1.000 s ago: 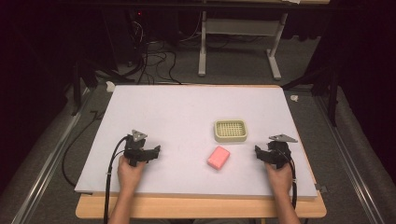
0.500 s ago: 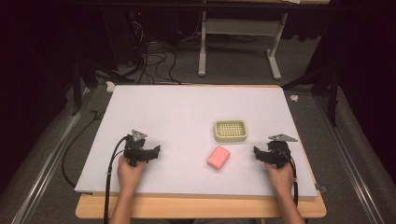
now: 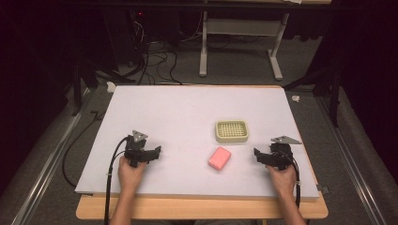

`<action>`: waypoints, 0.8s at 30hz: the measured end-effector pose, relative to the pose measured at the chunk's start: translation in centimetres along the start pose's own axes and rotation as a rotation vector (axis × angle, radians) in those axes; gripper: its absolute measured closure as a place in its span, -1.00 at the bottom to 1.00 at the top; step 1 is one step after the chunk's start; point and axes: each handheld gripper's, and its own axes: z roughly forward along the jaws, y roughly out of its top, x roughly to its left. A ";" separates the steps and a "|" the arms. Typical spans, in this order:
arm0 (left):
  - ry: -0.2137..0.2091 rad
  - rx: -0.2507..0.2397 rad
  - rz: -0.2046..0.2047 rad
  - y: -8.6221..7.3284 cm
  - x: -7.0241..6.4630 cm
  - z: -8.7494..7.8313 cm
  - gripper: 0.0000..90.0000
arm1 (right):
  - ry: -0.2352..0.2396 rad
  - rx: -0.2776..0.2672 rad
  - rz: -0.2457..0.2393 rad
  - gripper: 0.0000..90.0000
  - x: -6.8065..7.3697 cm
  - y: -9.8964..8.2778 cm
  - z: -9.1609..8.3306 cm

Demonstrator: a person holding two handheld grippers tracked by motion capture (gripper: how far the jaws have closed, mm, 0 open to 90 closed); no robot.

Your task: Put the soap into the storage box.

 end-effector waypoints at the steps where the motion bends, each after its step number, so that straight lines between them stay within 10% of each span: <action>1: 0.000 0.000 0.000 0.0 0.0 0.0 -0.56 | 0.017 -0.008 -0.005 -0.52 0.2 -0.1 -0.3; 24: -0.002 0.003 -0.001 0.0 0.0 0.0 -0.56 | 0.237 -0.059 -0.170 -0.69 6.0 0.5 -2.2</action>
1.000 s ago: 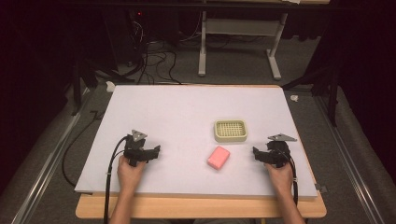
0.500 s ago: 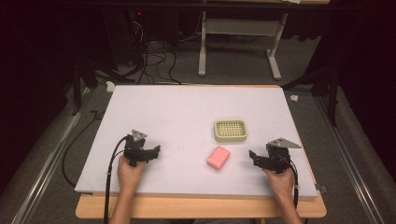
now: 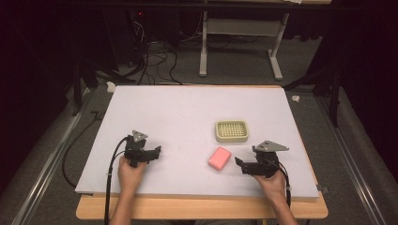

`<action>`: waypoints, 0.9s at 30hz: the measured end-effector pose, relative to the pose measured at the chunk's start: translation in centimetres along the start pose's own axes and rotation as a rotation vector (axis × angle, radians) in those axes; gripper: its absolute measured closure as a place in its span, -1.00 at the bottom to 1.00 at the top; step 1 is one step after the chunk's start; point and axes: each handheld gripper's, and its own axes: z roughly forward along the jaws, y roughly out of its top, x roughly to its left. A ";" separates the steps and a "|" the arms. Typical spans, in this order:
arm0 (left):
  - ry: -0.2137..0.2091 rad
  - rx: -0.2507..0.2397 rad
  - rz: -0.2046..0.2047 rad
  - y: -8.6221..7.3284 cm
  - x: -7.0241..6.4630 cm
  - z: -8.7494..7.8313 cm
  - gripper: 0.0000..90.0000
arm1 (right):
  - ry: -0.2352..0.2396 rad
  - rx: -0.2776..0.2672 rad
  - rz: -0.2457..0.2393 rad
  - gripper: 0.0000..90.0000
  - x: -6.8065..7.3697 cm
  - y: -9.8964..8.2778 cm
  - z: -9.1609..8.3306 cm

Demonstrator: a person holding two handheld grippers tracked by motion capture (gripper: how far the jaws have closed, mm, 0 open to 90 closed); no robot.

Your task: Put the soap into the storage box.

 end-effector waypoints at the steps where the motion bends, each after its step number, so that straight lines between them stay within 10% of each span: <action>1: 0.000 0.000 0.000 0.0 0.0 0.0 -0.56 | 0.006 0.003 -0.013 -0.70 0.3 0.1 0.2; 27: 0.000 -0.002 -0.003 0.0 0.0 0.0 -0.56 | 0.070 0.052 -0.167 -0.74 5.1 2.6 4.0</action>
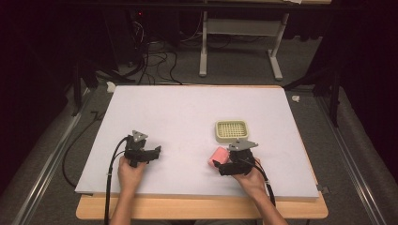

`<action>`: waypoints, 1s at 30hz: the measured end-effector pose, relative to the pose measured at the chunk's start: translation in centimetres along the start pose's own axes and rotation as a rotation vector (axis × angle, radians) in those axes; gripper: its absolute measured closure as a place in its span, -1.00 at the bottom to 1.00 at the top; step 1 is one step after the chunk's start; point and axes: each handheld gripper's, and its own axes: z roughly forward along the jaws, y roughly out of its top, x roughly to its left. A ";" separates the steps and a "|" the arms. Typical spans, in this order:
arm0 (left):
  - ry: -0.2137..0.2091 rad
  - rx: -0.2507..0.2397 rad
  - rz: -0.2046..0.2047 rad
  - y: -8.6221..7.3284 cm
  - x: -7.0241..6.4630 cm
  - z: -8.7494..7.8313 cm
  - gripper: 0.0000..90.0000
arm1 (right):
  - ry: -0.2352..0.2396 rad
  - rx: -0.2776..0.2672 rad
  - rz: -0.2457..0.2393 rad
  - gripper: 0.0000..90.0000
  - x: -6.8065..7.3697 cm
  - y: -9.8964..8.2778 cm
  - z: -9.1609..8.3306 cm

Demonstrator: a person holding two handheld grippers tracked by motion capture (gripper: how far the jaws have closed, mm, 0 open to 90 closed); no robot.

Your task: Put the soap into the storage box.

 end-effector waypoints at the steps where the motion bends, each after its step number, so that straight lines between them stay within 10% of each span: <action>1: 0.000 0.000 0.000 0.0 0.0 0.0 -0.56 | -0.001 0.003 -0.002 -0.74 0.1 0.0 0.2; 30: -0.001 -0.002 -0.001 0.0 0.0 0.0 -0.56 | 0.017 0.109 -0.005 -0.71 0.3 -0.4 3.4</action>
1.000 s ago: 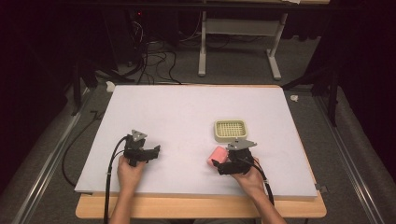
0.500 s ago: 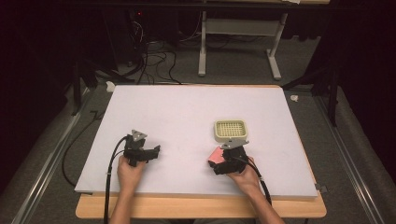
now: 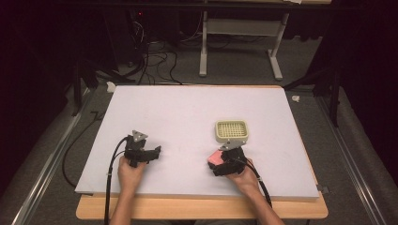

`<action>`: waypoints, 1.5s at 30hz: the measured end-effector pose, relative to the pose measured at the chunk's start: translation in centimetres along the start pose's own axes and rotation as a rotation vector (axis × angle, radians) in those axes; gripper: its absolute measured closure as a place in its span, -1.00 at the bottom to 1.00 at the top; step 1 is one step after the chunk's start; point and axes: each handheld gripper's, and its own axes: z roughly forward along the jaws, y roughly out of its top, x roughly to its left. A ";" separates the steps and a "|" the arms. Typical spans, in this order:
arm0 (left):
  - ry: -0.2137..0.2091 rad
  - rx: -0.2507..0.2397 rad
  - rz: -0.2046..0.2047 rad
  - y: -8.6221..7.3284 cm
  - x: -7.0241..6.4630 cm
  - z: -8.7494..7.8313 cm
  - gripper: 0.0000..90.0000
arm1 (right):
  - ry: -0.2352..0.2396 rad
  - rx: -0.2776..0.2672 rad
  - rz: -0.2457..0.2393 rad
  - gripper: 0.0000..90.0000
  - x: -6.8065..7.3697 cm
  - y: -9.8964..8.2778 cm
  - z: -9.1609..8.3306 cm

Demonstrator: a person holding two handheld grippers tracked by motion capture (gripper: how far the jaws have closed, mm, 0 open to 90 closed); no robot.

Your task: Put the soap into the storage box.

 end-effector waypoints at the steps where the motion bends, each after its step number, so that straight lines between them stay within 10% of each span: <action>1: 0.000 0.000 0.000 0.0 0.0 0.0 -0.56 | 0.001 0.000 -0.002 -0.71 0.0 0.0 0.0; 22: -0.001 0.000 0.000 0.0 0.0 0.0 -0.56 | 0.009 -0.041 0.033 -0.70 -0.3 0.6 -1.9; 45: 0.003 -0.001 -0.001 0.0 0.0 0.0 -0.56 | 0.001 -0.117 0.176 -0.70 -5.4 2.0 -6.5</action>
